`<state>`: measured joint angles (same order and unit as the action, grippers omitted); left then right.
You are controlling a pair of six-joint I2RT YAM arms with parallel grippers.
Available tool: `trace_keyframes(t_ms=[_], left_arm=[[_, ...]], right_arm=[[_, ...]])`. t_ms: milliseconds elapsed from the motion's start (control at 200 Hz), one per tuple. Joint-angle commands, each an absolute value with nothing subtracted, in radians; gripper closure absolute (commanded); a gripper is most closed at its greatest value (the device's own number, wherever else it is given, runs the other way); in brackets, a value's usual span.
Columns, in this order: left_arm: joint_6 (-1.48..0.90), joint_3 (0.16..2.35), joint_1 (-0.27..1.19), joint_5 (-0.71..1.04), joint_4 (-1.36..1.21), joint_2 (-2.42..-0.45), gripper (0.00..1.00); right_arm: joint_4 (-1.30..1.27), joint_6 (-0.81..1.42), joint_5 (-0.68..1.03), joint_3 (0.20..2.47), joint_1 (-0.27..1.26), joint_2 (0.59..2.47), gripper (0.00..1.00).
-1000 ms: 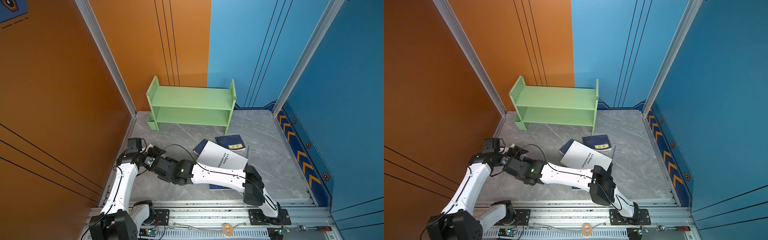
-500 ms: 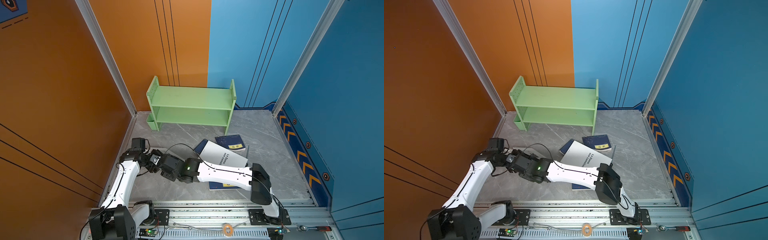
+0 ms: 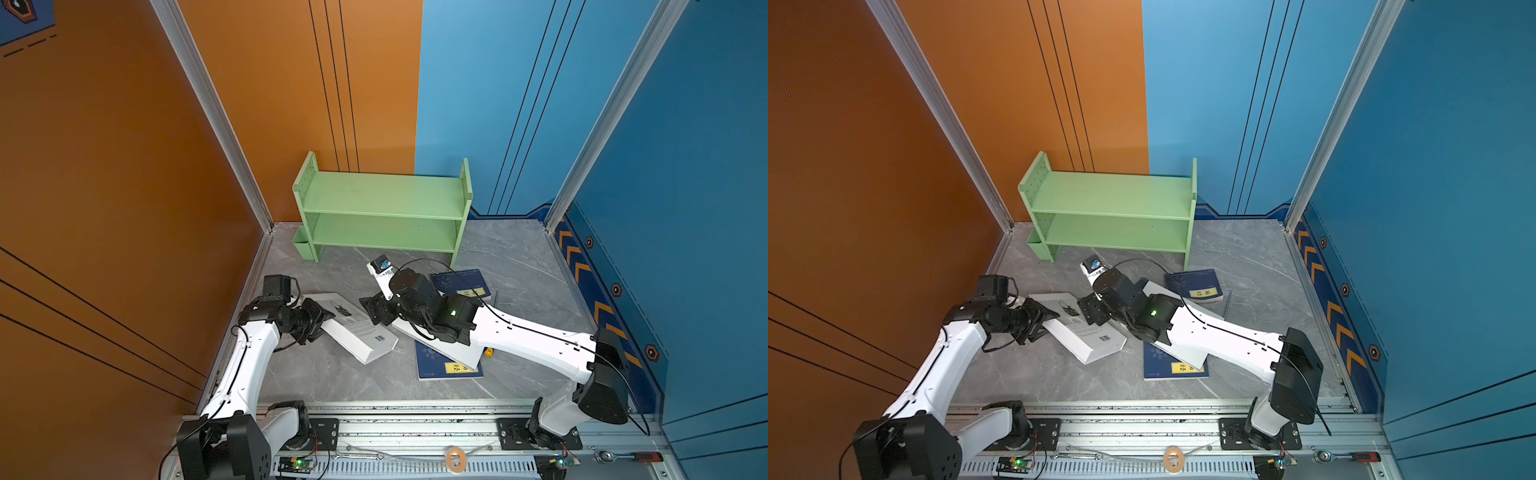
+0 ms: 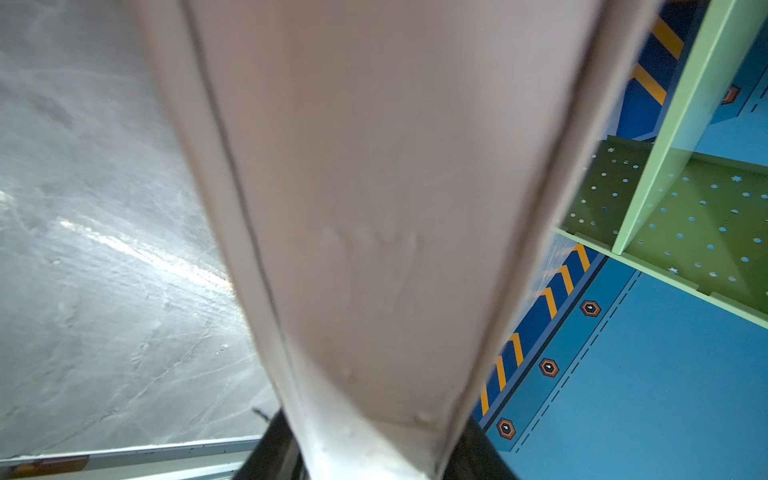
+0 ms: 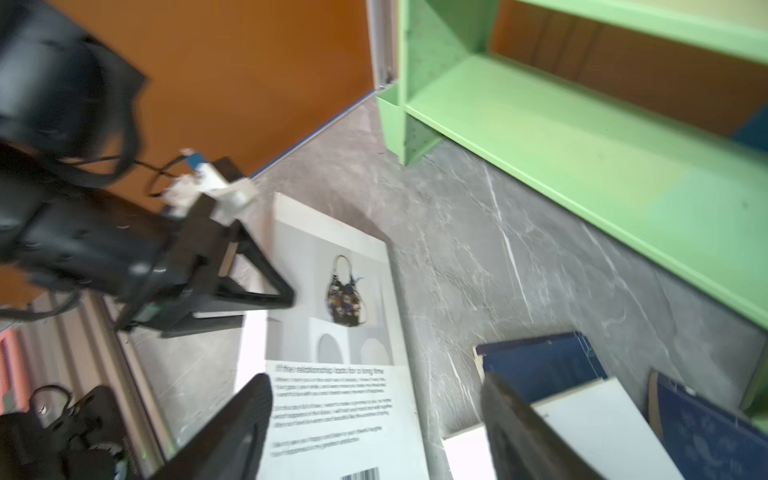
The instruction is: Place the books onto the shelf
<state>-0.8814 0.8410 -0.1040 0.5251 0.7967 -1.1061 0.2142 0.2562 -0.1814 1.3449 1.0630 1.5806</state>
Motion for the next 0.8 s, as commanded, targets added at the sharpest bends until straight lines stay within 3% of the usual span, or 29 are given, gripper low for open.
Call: trace_keyframes(t_ms=[0,376,796], left_arm=[[-0.877,0.883,-0.095,0.499,0.809,-1.097,0.58],[-0.913,0.978,-0.085,0.562,0.805,-1.169,0.58],[-0.934,1.024,-0.046,0.554,0.805,-1.222,0.58]], right_arm=[[0.123,0.269,-0.228,1.226,1.069,1.541,0.0],[0.132,-0.019,-0.401,1.132,1.223,1.491,0.0],[0.166,-0.121,-0.435,1.17,1.311,1.527,0.0]])
